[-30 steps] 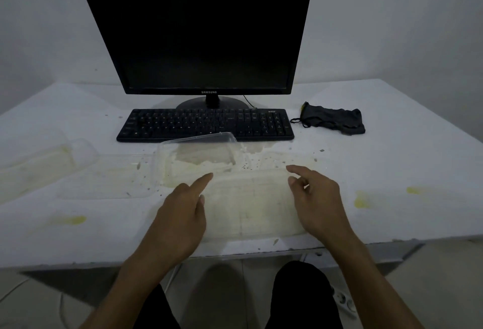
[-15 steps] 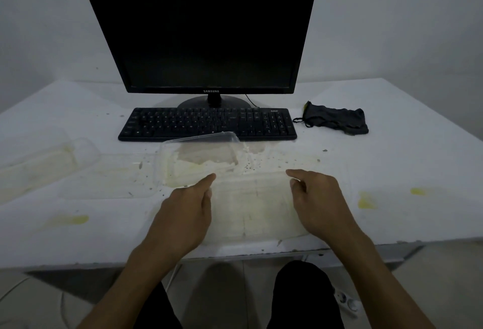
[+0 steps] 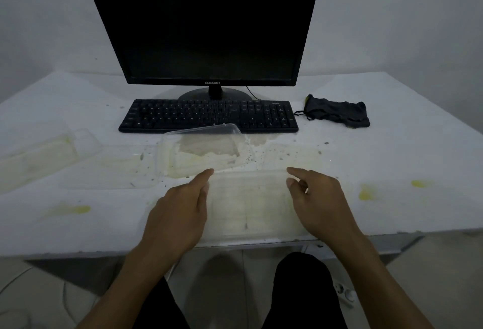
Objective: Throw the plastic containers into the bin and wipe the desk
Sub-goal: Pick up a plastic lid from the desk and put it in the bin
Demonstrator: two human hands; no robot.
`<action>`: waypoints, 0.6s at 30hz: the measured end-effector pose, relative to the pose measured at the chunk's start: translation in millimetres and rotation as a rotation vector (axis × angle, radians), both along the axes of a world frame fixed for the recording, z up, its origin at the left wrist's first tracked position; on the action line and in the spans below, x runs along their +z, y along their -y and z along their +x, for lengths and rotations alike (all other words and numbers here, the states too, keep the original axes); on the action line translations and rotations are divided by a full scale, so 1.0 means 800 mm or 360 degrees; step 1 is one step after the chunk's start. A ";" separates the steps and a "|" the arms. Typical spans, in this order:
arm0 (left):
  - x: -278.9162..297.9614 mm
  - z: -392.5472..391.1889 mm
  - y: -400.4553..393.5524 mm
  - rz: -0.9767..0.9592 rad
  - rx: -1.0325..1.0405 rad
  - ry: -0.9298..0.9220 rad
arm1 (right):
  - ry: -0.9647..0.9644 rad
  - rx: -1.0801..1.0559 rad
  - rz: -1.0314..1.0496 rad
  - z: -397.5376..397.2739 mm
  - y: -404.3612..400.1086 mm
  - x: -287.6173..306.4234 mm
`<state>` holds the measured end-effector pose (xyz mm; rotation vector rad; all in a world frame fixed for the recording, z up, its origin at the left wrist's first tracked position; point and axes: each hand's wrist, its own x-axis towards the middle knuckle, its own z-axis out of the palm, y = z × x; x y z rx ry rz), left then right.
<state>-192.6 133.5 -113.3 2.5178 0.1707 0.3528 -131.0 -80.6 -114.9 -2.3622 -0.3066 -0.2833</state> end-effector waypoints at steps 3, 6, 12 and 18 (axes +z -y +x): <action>-0.004 -0.001 0.003 0.0007 0.0018 0.0044 | 0.0053 -0.0045 0.0059 -0.007 -0.001 -0.006; -0.007 -0.004 0.007 -0.0033 0.0056 0.0085 | 0.0077 -0.0073 0.0145 -0.012 -0.005 -0.011; -0.012 -0.007 0.008 -0.0044 0.0076 0.0115 | 0.0157 -0.0088 0.0155 -0.015 -0.005 -0.018; -0.012 -0.007 0.005 0.0115 0.0037 0.0132 | 0.0189 -0.0099 -0.0082 -0.018 -0.004 -0.016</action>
